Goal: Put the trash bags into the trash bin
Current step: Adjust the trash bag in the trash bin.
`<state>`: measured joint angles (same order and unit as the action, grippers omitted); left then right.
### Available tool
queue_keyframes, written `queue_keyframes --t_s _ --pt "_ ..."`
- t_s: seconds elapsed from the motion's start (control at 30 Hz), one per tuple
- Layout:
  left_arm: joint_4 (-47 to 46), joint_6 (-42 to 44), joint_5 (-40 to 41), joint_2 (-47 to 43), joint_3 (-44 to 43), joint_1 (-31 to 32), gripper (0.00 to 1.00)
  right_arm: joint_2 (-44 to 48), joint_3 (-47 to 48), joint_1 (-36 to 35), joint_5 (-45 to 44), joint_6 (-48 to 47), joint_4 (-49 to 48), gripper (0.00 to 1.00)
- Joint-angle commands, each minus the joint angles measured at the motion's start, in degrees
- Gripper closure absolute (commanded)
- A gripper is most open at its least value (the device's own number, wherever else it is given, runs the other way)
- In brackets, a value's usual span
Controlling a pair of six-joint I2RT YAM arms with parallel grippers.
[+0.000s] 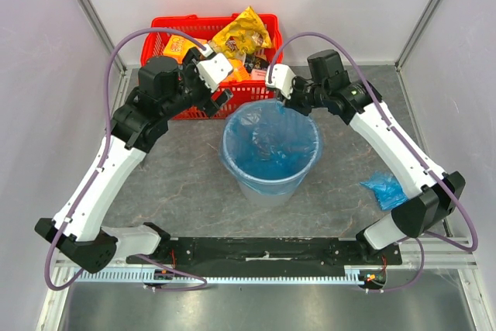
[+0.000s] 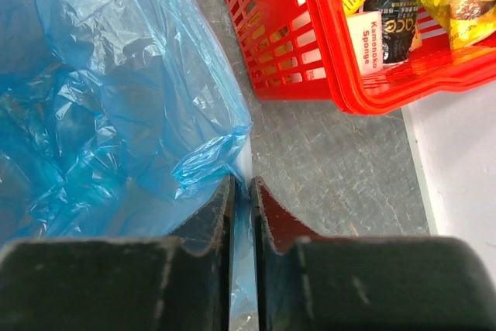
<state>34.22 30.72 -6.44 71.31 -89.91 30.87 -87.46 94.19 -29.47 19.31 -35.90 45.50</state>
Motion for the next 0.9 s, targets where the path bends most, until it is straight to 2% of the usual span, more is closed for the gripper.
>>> queue_keyframes --t_s 0.0,0.03,0.4,0.53,0.87 --pt "-0.8 -2.0 -1.5 -0.3 0.1 -0.4 0.1 -0.1 2.8 -0.5 -0.5 0.0 0.0 0.93" --pt "-0.8 -2.0 -1.6 -0.2 0.2 -0.4 0.1 -0.1 2.8 -0.5 -0.5 0.0 -0.1 1.0" --pt "-1.3 -2.2 -4.8 0.8 2.8 -0.4 0.1 -0.4 3.2 -0.5 -2.3 2.5 -2.1 1.0" --pt "-2.0 -2.2 -7.4 0.5 4.6 -0.4 0.1 -0.5 3.3 -0.4 -2.9 4.2 -3.5 0.97" --pt "-2.4 -2.5 -16.8 0.4 7.6 -0.4 0.1 -1.6 5.5 0.9 -0.7 7.3 -4.5 1.0"
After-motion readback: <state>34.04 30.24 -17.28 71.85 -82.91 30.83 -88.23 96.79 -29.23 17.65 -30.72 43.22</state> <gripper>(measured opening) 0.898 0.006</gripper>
